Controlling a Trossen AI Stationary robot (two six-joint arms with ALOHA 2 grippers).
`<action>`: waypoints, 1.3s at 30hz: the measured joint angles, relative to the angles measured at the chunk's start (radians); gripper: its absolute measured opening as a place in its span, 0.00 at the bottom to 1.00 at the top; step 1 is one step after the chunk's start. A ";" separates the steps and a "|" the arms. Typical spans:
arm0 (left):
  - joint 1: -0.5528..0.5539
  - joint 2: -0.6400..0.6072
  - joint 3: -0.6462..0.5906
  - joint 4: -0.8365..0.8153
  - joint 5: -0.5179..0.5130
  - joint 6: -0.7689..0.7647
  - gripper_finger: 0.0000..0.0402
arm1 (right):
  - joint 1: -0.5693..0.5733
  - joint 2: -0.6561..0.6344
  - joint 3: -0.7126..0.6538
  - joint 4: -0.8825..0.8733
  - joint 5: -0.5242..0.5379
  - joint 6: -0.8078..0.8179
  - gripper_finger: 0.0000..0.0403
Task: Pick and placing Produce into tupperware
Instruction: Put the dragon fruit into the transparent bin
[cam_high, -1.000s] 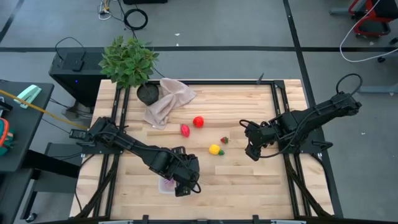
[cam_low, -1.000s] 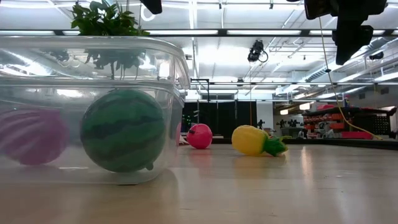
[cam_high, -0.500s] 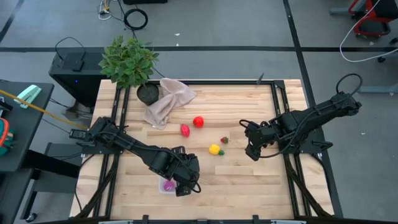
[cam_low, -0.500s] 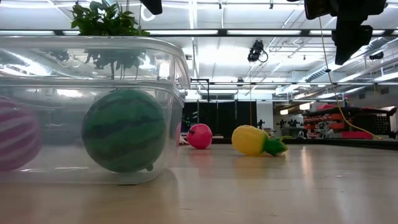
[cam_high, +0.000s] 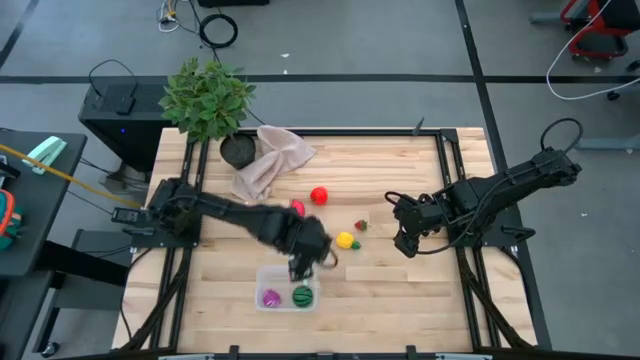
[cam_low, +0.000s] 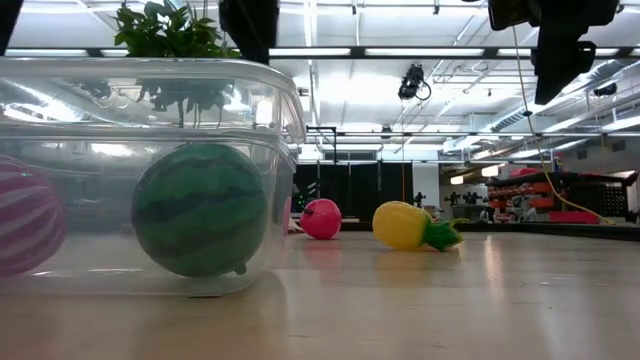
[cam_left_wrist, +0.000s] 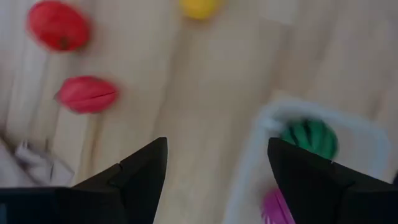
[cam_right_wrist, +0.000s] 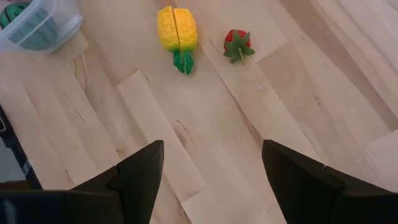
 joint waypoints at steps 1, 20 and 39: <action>0.030 0.000 0.000 0.000 0.001 -0.037 0.71 | 0.000 0.000 0.000 0.000 0.000 -0.006 0.69; 0.360 0.000 0.000 0.063 -0.026 -0.327 0.71 | -0.001 0.000 0.000 0.000 0.035 -0.037 0.69; 0.386 0.097 -0.001 -0.061 -0.105 -0.589 0.70 | -0.001 -0.001 0.000 0.036 0.034 0.016 0.69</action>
